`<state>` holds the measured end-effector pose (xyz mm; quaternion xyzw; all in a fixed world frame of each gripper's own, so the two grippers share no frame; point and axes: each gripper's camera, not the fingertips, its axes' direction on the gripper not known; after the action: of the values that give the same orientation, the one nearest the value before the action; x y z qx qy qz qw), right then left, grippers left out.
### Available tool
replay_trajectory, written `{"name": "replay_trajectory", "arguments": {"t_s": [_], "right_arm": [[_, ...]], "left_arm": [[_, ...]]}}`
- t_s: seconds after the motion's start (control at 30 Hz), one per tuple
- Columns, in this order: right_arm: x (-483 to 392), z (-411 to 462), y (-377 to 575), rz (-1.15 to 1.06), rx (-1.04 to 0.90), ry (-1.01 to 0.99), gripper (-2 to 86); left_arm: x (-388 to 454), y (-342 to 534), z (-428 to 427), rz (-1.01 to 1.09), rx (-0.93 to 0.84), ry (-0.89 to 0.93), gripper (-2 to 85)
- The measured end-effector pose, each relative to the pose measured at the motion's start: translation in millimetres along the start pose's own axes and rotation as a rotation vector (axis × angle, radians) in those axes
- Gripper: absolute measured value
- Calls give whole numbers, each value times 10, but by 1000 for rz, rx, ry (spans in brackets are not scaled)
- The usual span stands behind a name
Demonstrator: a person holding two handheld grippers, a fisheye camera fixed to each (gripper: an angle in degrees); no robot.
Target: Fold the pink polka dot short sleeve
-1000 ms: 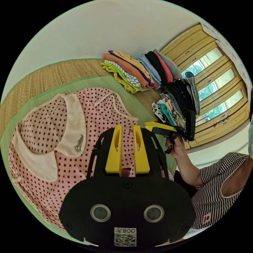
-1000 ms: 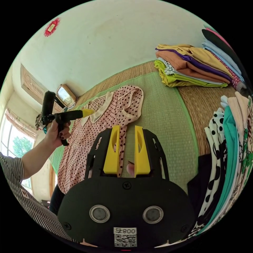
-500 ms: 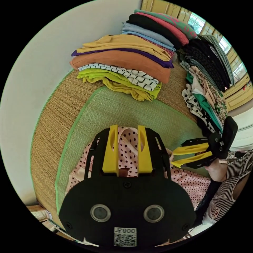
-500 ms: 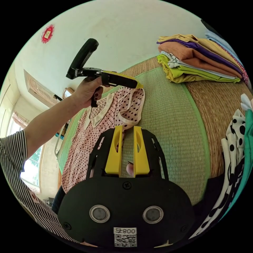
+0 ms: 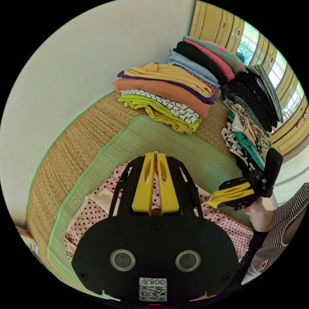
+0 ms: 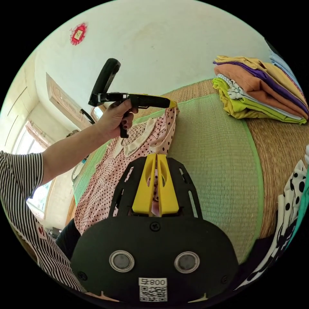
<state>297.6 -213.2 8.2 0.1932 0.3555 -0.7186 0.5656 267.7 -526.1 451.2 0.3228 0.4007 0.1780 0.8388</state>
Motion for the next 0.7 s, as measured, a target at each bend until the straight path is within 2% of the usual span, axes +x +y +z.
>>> {"name": "replay_trajectory", "arguments": {"t_s": [0.1,0.27,0.53,0.7], "right_arm": [[-101,107,-73,-56,-57,-30,2],[-261,258,-182,-135,-154,15,2],[-216,336,-347,-120,-248,-1,2],[-129,295,-446,-81,-253,-45,2]], "left_arm": [[-287,206,-50,-104,58,68,13],[-669,463,143,-215,27,102,18],[-915,531,253,-277,48,105,29],[-854,499,174,-222,116,158,24]]}}
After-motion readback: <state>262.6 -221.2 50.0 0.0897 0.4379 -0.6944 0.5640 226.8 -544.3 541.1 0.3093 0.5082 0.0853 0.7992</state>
